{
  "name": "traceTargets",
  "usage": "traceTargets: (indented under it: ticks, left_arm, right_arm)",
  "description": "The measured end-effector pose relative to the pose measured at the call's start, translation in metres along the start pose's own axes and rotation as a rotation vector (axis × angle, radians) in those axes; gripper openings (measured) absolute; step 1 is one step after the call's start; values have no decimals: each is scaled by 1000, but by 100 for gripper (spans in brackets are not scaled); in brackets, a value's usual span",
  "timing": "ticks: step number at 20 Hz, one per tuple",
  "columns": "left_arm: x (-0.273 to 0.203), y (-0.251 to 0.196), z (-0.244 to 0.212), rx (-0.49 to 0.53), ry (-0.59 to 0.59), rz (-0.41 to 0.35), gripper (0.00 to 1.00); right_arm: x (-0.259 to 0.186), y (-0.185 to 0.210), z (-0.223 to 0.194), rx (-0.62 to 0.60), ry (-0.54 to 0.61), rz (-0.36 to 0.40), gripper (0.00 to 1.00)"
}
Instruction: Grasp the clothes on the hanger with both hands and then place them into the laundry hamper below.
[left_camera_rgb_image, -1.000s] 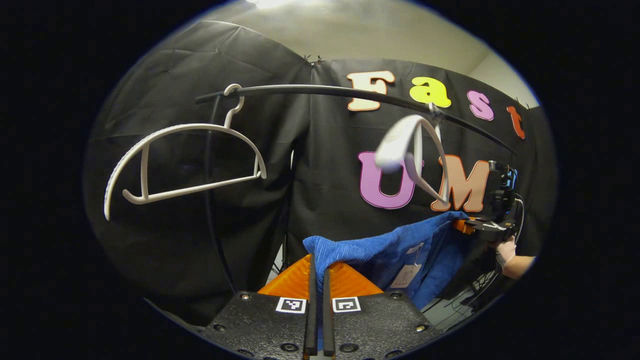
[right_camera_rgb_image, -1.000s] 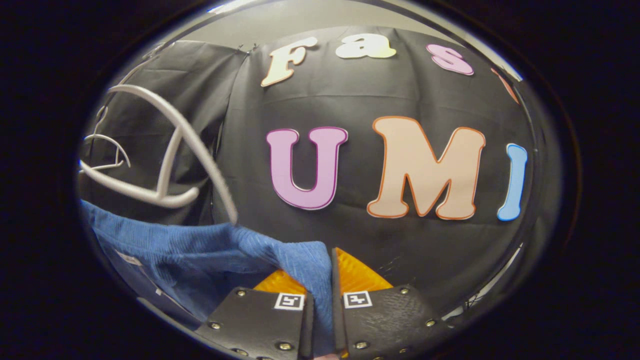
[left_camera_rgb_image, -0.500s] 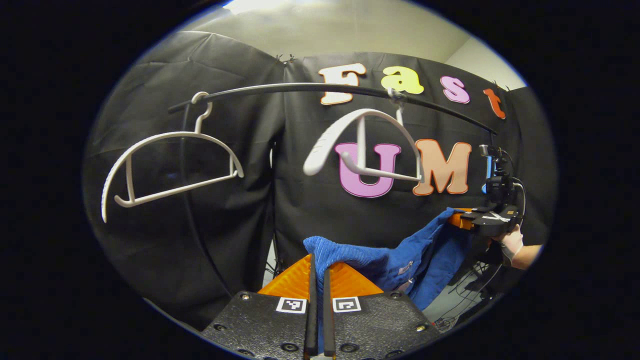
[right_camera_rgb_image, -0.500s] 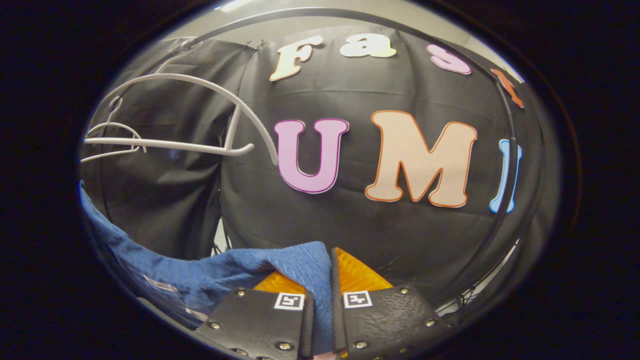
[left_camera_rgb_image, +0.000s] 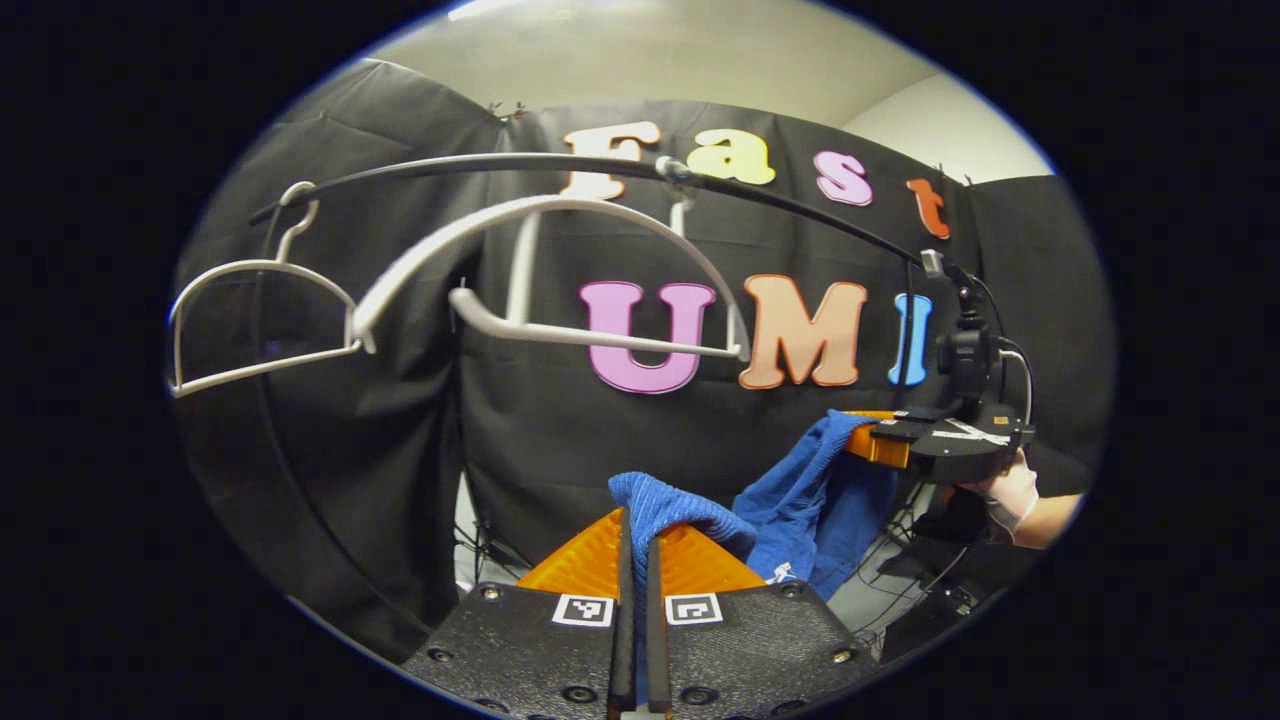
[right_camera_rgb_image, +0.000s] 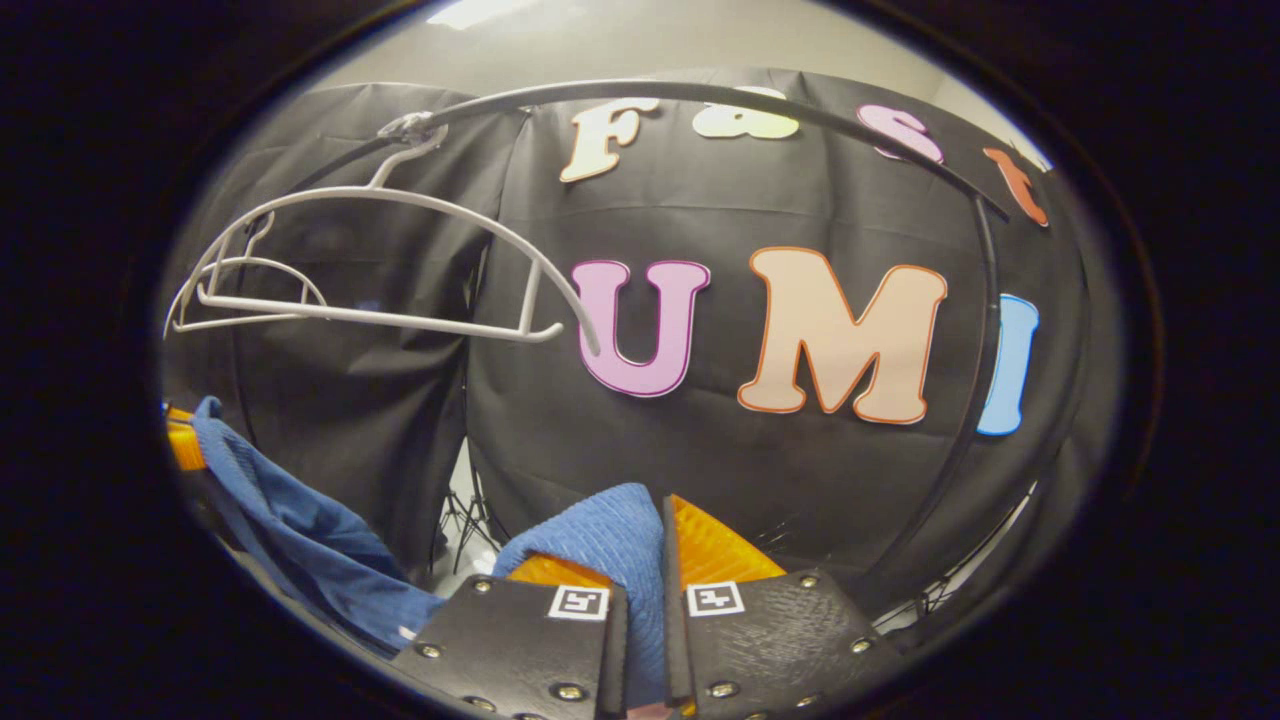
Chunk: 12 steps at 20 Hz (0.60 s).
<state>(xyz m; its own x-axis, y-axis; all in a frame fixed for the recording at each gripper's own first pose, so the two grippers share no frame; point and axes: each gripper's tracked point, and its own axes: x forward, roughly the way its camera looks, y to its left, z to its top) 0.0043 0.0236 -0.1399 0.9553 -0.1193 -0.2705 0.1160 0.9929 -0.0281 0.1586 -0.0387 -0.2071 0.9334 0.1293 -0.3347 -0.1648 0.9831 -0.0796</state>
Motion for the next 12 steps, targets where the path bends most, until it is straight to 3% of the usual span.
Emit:
traceTargets:
  ticks: [7,12]
  left_arm:
    - [26,-47,-14,-38,27,-130,6]
    - [47,-56,-41,-66,72,-178,5]
  right_arm:
    - [-26,5,-13,13,25,5,15]
    - [-33,4,-39,18,75,-2,15]
